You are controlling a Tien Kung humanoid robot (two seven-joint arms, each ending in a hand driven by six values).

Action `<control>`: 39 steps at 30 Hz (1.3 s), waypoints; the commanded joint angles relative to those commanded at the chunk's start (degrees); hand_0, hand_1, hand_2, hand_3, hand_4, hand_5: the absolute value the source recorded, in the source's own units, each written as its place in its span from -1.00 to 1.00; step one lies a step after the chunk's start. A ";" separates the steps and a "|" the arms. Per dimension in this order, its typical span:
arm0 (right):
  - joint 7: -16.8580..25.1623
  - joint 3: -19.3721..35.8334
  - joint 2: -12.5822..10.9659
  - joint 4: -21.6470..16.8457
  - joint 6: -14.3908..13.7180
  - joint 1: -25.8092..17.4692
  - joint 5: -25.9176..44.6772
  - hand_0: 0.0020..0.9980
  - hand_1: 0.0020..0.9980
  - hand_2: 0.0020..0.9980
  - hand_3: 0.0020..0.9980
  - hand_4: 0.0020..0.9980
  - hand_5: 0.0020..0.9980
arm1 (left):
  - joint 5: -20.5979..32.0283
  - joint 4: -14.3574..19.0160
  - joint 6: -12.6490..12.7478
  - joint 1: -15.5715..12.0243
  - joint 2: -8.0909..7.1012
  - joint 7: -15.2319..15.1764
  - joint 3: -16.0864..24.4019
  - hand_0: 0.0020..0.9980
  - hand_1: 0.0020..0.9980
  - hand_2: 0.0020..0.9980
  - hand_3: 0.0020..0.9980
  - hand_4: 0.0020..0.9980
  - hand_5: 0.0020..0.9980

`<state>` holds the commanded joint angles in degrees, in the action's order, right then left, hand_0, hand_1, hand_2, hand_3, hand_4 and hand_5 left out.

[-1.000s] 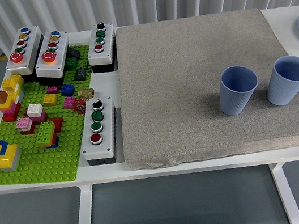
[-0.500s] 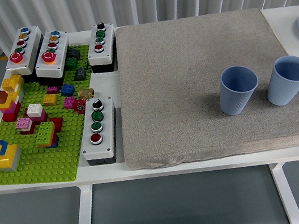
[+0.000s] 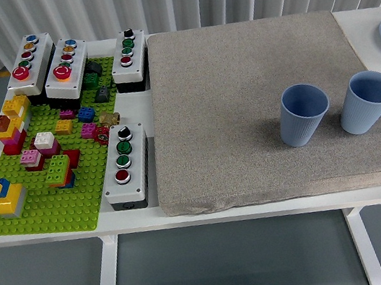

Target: Pick cup pour cup place

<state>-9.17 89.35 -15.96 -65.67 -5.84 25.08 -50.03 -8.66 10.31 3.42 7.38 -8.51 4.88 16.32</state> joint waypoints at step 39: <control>-2.66 -2.50 -10.25 -22.49 2.67 -24.52 1.37 0.65 0.64 0.70 0.72 0.68 0.02 | -4.26 0.00 0.10 -0.66 -0.20 0.72 3.57 0.39 0.47 0.54 0.28 -0.02 0.87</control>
<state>-11.82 86.84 -26.21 -88.16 -3.16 0.56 -48.66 -12.92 10.31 3.52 6.72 -8.70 5.61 19.89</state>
